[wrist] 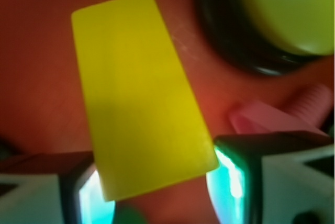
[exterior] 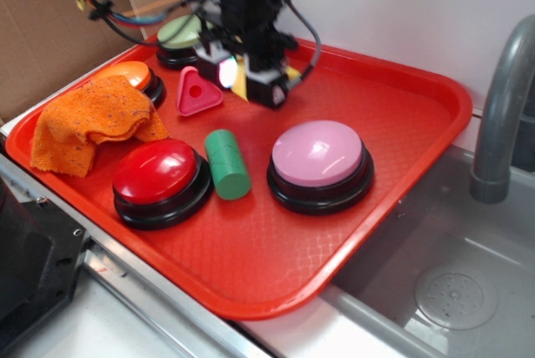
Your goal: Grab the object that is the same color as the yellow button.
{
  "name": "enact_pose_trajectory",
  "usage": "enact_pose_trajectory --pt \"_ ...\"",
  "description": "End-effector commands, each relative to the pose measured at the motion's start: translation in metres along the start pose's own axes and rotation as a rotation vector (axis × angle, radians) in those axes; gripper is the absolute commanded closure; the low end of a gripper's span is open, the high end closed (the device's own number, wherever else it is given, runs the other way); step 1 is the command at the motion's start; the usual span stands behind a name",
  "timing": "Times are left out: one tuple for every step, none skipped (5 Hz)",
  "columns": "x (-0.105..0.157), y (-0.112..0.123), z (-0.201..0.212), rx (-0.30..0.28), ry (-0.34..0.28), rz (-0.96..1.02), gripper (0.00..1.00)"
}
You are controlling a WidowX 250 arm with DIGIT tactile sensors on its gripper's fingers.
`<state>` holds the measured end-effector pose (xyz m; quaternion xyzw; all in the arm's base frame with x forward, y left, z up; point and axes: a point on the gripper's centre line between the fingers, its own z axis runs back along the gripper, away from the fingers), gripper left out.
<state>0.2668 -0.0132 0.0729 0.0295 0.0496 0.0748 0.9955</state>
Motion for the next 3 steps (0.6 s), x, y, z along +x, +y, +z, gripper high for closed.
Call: enact_pose_trajectory --pt "-0.04 0.053 0.084 -0.07 -0.157 0.096 1.0" --pt "-0.06 0.061 0.087 -0.094 -0.19 0.159 1.0" --pt "-0.055 0.056 0.083 -0.072 -0.161 0.1 1.0"
